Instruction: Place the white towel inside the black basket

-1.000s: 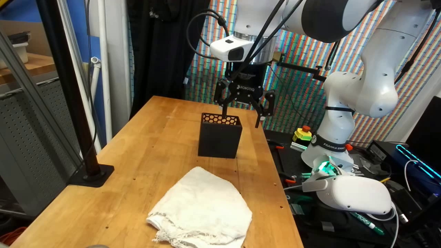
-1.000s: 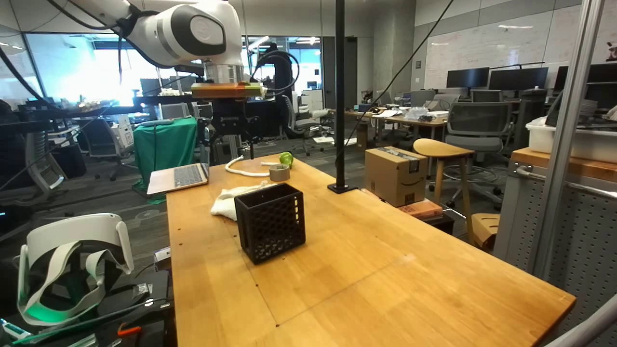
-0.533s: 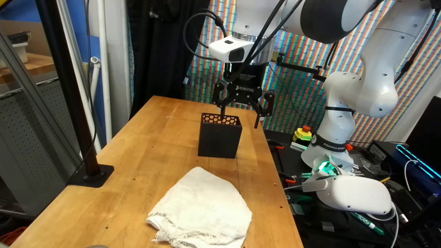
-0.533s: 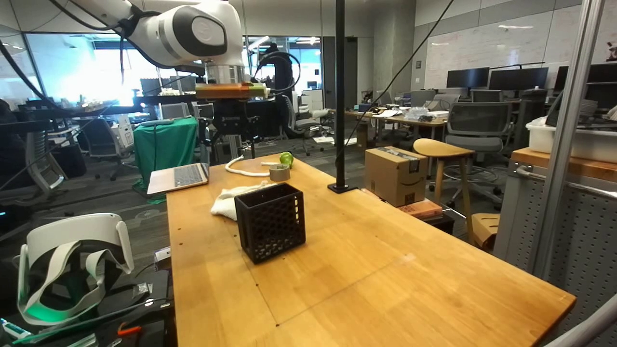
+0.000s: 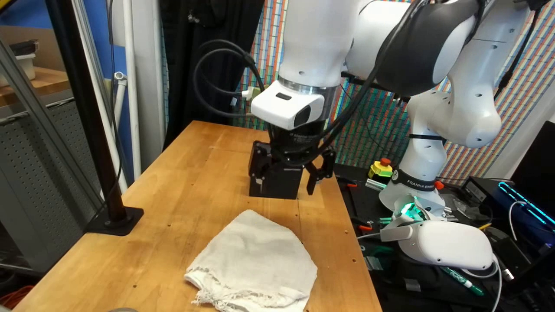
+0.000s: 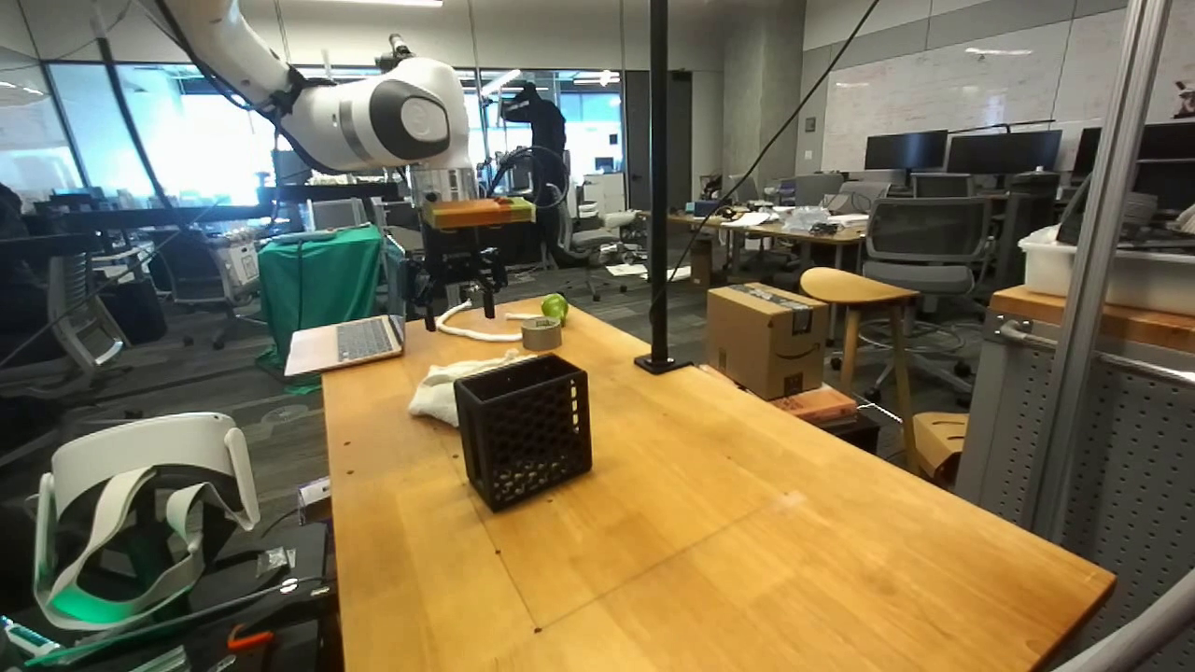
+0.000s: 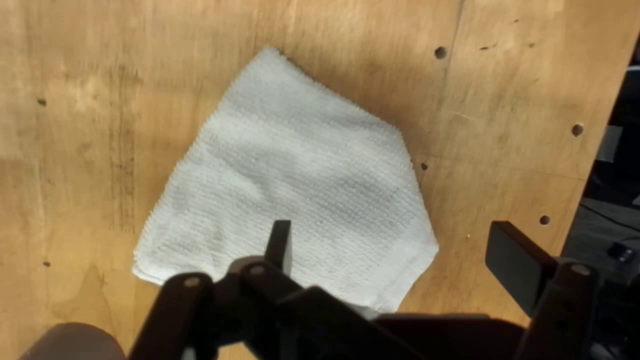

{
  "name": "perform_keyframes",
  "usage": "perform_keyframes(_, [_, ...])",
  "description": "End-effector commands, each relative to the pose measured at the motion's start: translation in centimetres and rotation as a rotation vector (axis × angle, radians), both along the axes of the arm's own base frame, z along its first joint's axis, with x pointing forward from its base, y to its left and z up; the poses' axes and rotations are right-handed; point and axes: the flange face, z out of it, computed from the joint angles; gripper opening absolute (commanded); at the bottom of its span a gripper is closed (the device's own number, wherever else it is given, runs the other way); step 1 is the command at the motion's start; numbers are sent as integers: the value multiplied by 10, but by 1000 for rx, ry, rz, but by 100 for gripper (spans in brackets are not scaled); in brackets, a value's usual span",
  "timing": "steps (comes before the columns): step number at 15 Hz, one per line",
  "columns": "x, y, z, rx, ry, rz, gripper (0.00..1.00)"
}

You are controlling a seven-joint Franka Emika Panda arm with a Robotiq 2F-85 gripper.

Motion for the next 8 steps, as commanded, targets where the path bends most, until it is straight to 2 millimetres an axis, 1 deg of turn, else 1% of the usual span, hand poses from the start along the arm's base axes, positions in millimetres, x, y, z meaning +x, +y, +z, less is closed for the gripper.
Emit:
perform_keyframes(1, [33, 38, -28, 29, -8, 193, 100])
perform_keyframes(3, [46, 50, -48, 49, -6, 294, 100])
perform_keyframes(5, [58, 58, -71, 84, 7, 382, 100])
perform_keyframes(7, [67, 65, -95, 111, 37, 433, 100])
perform_keyframes(8, [68, 68, -105, 120, 53, 453, 100])
